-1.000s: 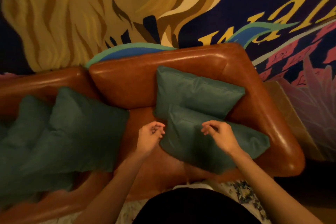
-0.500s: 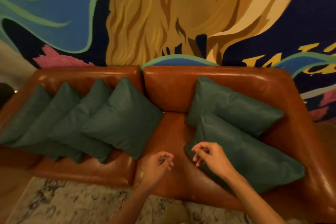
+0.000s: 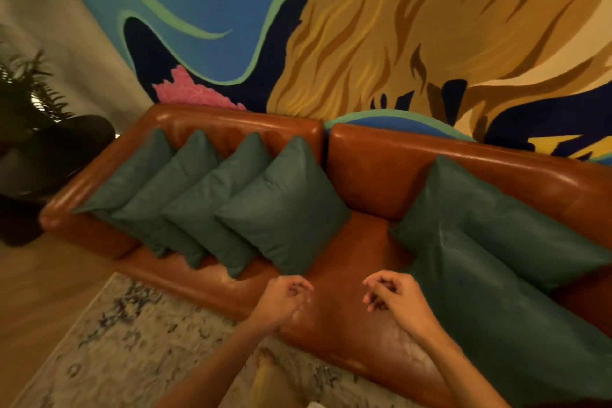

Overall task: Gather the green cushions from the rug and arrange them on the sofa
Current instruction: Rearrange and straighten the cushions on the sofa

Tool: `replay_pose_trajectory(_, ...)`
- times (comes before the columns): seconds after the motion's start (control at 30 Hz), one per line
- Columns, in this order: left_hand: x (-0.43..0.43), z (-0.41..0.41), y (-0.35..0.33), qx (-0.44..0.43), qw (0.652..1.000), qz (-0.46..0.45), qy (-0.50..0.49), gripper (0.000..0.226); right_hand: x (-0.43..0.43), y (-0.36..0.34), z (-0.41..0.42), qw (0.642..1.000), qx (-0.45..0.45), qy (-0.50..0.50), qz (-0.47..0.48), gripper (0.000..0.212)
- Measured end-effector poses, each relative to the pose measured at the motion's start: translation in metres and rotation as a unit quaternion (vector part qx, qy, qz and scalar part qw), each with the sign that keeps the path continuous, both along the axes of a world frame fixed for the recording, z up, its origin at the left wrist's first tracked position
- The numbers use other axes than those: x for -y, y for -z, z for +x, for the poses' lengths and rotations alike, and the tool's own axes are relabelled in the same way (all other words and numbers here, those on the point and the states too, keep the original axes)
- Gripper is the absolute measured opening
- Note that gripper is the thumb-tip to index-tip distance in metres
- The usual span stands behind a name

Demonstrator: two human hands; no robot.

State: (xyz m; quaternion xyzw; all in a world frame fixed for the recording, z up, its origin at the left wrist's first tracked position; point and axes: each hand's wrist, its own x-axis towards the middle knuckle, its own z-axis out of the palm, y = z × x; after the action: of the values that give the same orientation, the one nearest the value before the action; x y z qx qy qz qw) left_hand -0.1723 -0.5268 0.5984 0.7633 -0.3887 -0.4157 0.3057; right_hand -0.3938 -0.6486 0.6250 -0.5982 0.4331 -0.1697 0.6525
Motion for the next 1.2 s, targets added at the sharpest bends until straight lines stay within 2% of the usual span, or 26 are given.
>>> replay_pose_trajectory(0.1, -0.008, 0.069, 0.009, 0.034, 0.999, 0.022, -0.022, 0.031, -0.003, 0.005, 0.036, 1.0, -0.012, -0.006, 0.006, 0.017)
replay_pose_trajectory(0.33, 0.029, 0.229, 0.029, 0.094, 0.985, 0.012, -0.142, 0.02, 0.026, 0.009, 0.148, 0.998, -0.045, 0.039, -0.006, 0.017)
replay_pose_trajectory(0.37, 0.036, 0.244, 0.035, 0.12, 0.982, 0.02, -0.144, 0.027, 0.031, 0.008, 0.162, 0.997, -0.057, 0.045, -0.007, 0.017)
replay_pose_trajectory(0.43, 0.066, 0.282, 0.048, 0.181, 0.978, 0.073, -0.069, 0.059, 0.042, 0.013, 0.195, 0.993, -0.082, 0.089, -0.004, 0.019)
replay_pose_trajectory(0.5, 0.091, 0.299, 0.048, 0.199, 0.966, 0.165, 0.008, 0.087, 0.049, 0.014, 0.219, 0.988, -0.111, 0.111, 0.005, 0.022)
replay_pose_trajectory(0.57, 0.107, 0.308, 0.048, 0.207, 0.948, 0.231, 0.076, 0.102, 0.052, 0.014, 0.239, 0.983, -0.137, 0.117, 0.015, 0.021)
replay_pose_trajectory(0.63, 0.114, 0.315, 0.058, 0.226, 0.931, 0.261, 0.119, 0.109, 0.051, 0.014, 0.252, 0.979, -0.165, 0.122, 0.008, 0.02)
replay_pose_trajectory(0.73, 0.111, 0.321, 0.072, 0.273, 0.931, 0.204, 0.133, 0.097, 0.047, 0.019, 0.253, 0.969, -0.218, 0.108, -0.039, 0.013)
replay_pose_trajectory(0.87, 0.129, 0.334, 0.062, 0.269, 0.945, 0.083, 0.165, 0.054, 0.035, 0.026, 0.246, 0.946, -0.307, 0.071, -0.07, 0.012)
replay_pose_trajectory(1.0, 0.174, 0.306, 0.02, 0.288, 0.934, -0.006, 0.21, 0.028, 0.029, 0.032, 0.254, 0.964, -0.255, 0.063, -0.044, 0.02)
replay_pose_trajectory(1.07, 0.199, 0.286, -0.005, 0.261, 0.944, -0.046, 0.196, 0.022, 0.022, 0.036, 0.255, 0.968, -0.241, 0.058, -0.042, 0.036)
replay_pose_trajectory(1.2, 0.249, 0.253, -0.048, 0.076, 0.991, -0.018, 0.109, 0.017, 0.017, 0.053, 0.24, 0.957, -0.259, 0.062, -0.118, 0.126)
